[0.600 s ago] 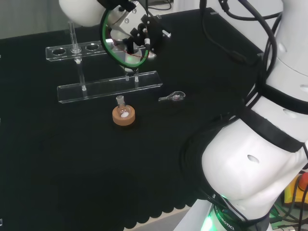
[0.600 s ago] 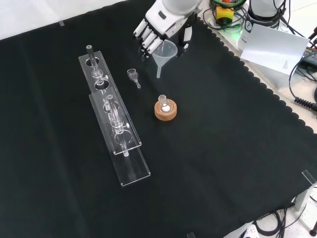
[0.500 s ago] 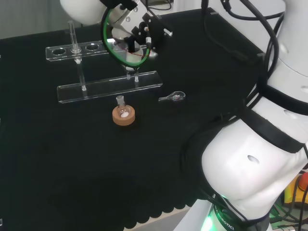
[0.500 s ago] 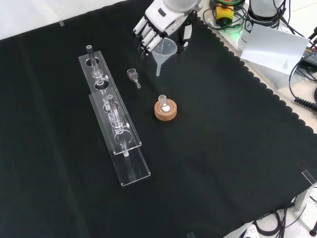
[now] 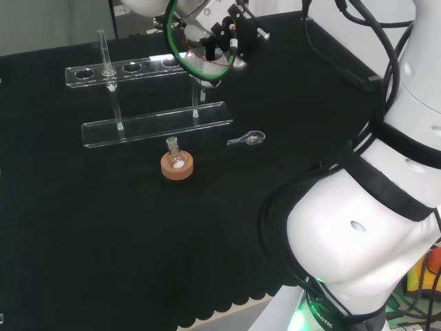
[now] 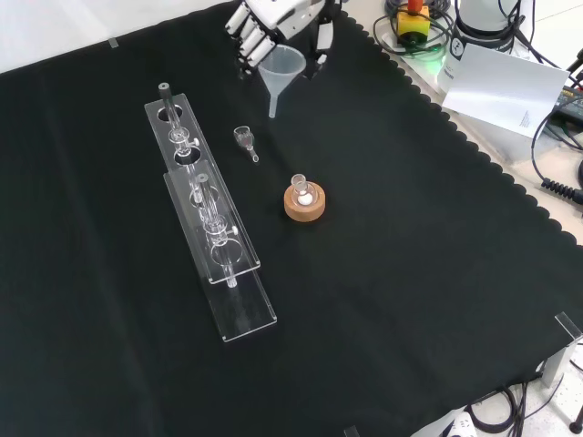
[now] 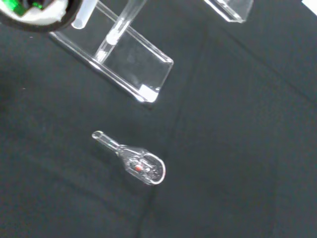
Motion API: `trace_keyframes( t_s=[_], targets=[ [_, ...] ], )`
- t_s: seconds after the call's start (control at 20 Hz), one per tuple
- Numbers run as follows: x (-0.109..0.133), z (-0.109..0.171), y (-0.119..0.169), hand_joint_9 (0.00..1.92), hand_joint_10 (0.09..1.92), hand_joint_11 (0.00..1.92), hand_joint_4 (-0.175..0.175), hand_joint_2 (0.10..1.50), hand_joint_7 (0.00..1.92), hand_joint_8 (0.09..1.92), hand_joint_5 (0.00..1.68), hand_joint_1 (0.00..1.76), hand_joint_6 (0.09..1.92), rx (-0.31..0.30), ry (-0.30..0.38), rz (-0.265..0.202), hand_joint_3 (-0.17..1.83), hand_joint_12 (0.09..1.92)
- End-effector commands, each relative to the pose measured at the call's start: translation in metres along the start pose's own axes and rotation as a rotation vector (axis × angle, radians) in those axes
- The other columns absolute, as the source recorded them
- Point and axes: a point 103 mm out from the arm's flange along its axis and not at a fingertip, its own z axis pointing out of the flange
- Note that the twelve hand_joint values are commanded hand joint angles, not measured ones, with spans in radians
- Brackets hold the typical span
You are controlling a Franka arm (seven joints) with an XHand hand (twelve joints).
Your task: Put the funnel back on the funnel stand.
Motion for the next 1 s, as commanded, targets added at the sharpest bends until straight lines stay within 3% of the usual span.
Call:
trace_keyframes(
  t_s=[0.05,0.5,1.0],
  targets=[
    [-0.041,0.012,0.022,0.95,0.49,0.59,0.034,0.78,0.75,0.71,0.76,0.85,0.93,0.008,0.025,0.028,0.63,1.21],
    [-0.079,0.010,0.058,0.95,0.49,0.59,0.036,0.78,0.75,0.71,0.76,0.85,0.94,-0.010,0.038,0.042,0.63,1.21],
    [-0.093,0.005,0.090,0.96,0.48,0.60,0.037,0.78,0.75,0.71,0.77,0.86,0.94,-0.016,0.035,0.038,0.64,1.21]
  ],
)
